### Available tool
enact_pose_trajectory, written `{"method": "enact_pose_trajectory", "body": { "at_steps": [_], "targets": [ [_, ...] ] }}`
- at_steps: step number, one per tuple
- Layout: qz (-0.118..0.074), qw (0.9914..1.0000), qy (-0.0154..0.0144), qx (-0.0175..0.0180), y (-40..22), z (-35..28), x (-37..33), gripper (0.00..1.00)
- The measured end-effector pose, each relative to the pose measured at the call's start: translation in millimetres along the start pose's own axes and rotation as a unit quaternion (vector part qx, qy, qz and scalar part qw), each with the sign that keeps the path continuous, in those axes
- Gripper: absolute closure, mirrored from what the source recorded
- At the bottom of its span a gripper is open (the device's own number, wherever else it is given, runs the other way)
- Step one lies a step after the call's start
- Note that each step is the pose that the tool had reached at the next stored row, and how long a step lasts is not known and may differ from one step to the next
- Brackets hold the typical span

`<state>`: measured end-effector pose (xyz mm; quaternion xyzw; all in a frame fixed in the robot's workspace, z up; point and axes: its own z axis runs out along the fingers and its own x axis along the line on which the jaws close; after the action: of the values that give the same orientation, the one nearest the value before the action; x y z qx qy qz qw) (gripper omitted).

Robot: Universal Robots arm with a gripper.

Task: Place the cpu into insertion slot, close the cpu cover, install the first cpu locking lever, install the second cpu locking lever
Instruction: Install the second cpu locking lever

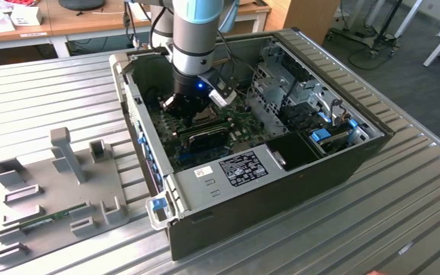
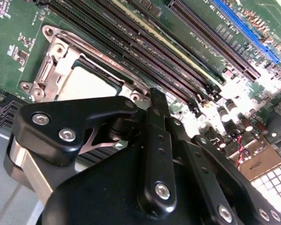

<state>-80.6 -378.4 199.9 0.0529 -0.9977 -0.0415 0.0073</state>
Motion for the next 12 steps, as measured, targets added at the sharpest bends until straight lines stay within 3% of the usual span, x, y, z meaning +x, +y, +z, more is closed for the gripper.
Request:
{"method": "enact_pose_trajectory", "body": {
  "at_steps": [5, 12],
  "targets": [
    [0.0, 1.0, -0.0005, -0.0025, 0.1, 1.3, 0.3, 0.89],
    [0.0, 1.0, -0.0005, -0.0027, 0.0, 2.4, 1.2, 0.89]
  ]
}}
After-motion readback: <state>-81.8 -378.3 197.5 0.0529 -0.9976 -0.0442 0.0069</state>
